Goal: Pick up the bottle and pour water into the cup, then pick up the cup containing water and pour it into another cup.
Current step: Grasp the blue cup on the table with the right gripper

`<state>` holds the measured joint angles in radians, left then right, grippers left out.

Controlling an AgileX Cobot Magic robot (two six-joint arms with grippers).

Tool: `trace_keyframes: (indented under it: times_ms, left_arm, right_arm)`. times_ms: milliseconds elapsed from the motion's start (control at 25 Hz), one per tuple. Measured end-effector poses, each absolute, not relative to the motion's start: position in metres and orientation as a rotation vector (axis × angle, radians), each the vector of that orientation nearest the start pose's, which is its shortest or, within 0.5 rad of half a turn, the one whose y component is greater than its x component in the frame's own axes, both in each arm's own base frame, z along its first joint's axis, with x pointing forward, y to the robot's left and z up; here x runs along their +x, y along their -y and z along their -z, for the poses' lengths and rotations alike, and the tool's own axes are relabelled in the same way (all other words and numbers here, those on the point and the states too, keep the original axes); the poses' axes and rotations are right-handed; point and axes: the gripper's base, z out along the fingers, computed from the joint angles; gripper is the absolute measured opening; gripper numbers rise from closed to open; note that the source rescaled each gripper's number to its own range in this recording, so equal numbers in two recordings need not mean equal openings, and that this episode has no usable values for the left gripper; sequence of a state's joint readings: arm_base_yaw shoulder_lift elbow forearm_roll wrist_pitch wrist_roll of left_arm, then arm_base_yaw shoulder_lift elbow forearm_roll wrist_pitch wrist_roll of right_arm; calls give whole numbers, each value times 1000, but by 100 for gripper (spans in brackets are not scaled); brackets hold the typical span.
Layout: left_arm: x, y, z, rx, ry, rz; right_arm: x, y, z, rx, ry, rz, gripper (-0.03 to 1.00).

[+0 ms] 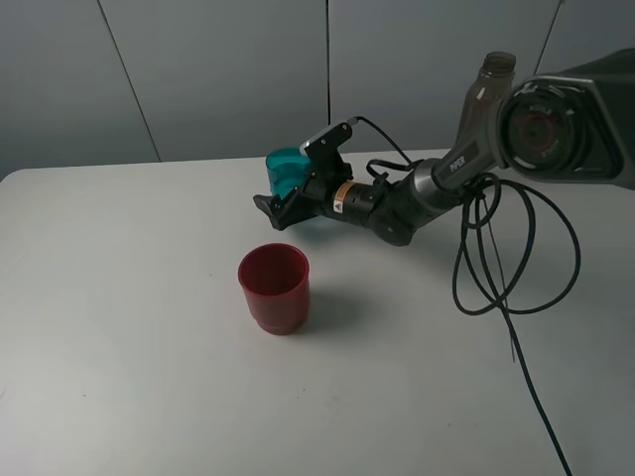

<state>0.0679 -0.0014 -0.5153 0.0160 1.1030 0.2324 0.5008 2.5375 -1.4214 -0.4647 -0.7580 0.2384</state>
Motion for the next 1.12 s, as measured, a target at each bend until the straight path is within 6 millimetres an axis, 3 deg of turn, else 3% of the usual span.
trace_keyframes:
  times_ms: [1040, 1120]
  left_arm:
    - [-9, -1, -278, 169, -2069, -203]
    - [-9, -1, -278, 171, -2069, -205]
  right_arm:
    - [413, -258, -23, -711, -1745, -573, 100]
    - [413, -258, -24, -709, -1736, -577, 94]
